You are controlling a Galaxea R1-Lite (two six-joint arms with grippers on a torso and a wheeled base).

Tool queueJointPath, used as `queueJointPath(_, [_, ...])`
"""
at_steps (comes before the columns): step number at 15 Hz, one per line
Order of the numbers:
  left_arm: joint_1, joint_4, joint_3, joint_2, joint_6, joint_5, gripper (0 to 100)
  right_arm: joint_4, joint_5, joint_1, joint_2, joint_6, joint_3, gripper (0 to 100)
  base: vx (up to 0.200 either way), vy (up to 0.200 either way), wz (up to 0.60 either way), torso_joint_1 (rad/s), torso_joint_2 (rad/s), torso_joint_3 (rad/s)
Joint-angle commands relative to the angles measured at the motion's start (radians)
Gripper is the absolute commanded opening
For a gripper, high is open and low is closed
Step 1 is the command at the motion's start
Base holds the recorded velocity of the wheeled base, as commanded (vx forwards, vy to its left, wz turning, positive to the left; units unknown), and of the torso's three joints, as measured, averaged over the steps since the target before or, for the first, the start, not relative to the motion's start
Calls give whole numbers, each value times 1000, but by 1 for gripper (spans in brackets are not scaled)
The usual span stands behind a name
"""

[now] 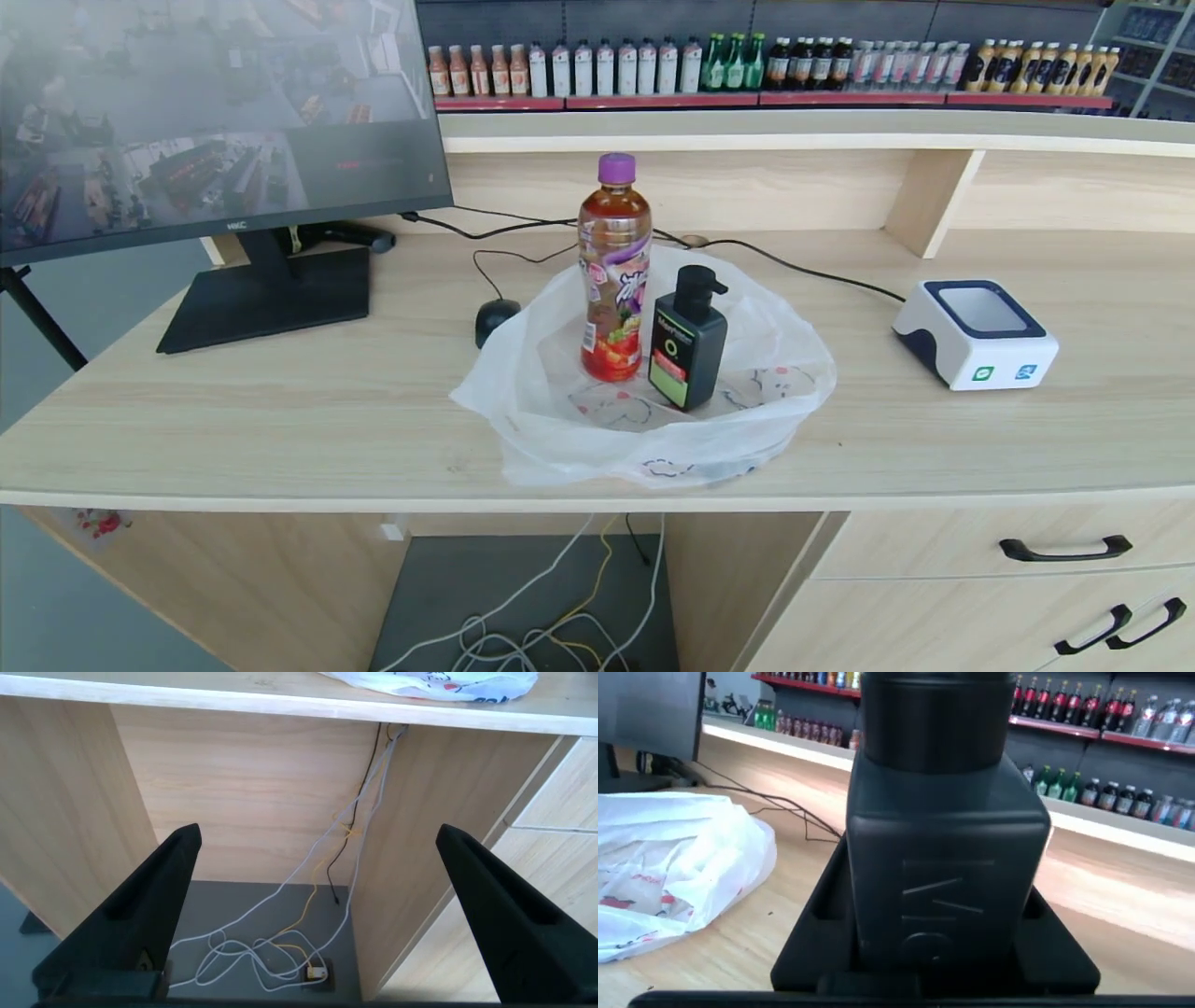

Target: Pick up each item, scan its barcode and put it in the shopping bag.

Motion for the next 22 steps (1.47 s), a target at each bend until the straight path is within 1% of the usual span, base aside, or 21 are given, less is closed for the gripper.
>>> queueJointPath(1, [0, 0, 0, 0, -1, 0, 100, 5, 90, 1, 171, -75, -185, 0, 0, 0, 0, 0, 0, 0])
queueJointPath(3, [0, 0, 0, 0, -1, 0, 100, 5, 111, 1, 283, -77, -332, 0, 0, 0, 0, 0, 0, 0])
queueJointPath(4, [0, 0, 0, 0, -1, 0, 100, 8, 156, 1, 334, -77, -392, 0, 0, 0, 0, 0, 0, 0])
queueJointPath(6, [0, 0, 0, 0, -1, 0, 100, 30, 234, 5, 378, -83, -444, 0, 0, 0, 0, 0, 0, 0])
queueJointPath(10, [0, 0, 0, 0, -1, 0, 100, 88, 328, -2, 371, -163, -452, 0, 0, 0, 0, 0, 0, 0])
queueJointPath(13, [0, 0, 0, 0, -1, 0, 100, 143, 348, -42, 357, -223, -456, 0, 0, 0, 0, 0, 0, 0])
queueJointPath(14, [0, 0, 0, 0, -1, 0, 100, 158, 358, -61, 360, -239, -476, 0, 0, 0, 0, 0, 0, 0])
queueJointPath(15, [0, 0, 0, 0, -1, 0, 100, 160, 360, -97, 369, -266, -539, 0, 0, 0, 0, 0, 0, 0])
queueJointPath(17, [0, 0, 0, 0, -1, 0, 100, 171, 366, -108, 417, -304, -659, 0, 0, 0, 0, 0, 0, 0])
queueJointPath(19, [0, 0, 0, 0, -1, 0, 100, 172, 386, -96, 466, -328, -709, 0, 0, 0, 0, 0, 0, 0])
queueJointPath(20, [0, 0, 0, 0, -1, 0, 100, 172, 394, -99, 478, -355, -712, 0, 0, 0, 0, 0, 0, 0])
queueJointPath(22, [0, 0, 0, 0, -1, 0, 100, 174, 441, -100, 489, -397, -712, 0, 0, 0, 0, 0, 0, 0])
